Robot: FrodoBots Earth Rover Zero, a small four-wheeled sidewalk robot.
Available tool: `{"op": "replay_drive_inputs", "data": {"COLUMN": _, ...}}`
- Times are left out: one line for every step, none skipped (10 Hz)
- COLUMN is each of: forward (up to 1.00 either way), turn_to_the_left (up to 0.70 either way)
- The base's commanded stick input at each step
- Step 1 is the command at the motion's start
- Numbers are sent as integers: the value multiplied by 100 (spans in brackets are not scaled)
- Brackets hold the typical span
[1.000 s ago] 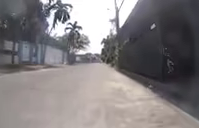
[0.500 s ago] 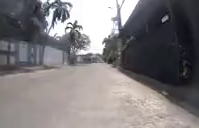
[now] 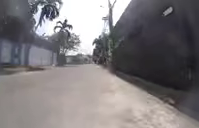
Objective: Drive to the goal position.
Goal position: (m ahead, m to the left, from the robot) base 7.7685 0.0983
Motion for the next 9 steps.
{"op": "replay_drive_inputs", "data": {"forward": 100, "turn_to_the_left": 0}}
{"op": "replay_drive_inputs", "data": {"forward": 100, "turn_to_the_left": 0}}
{"op": "replay_drive_inputs", "data": {"forward": 100, "turn_to_the_left": 0}}
{"op": "replay_drive_inputs", "data": {"forward": 100, "turn_to_the_left": 0}}
{"op": "replay_drive_inputs", "data": {"forward": 100, "turn_to_the_left": 0}}
{"op": "replay_drive_inputs", "data": {"forward": 100, "turn_to_the_left": -7}}
{"op": "replay_drive_inputs", "data": {"forward": 100, "turn_to_the_left": -23}}
{"op": "replay_drive_inputs", "data": {"forward": 100, "turn_to_the_left": -40}}
{"op": "replay_drive_inputs", "data": {"forward": 100, "turn_to_the_left": -19}}
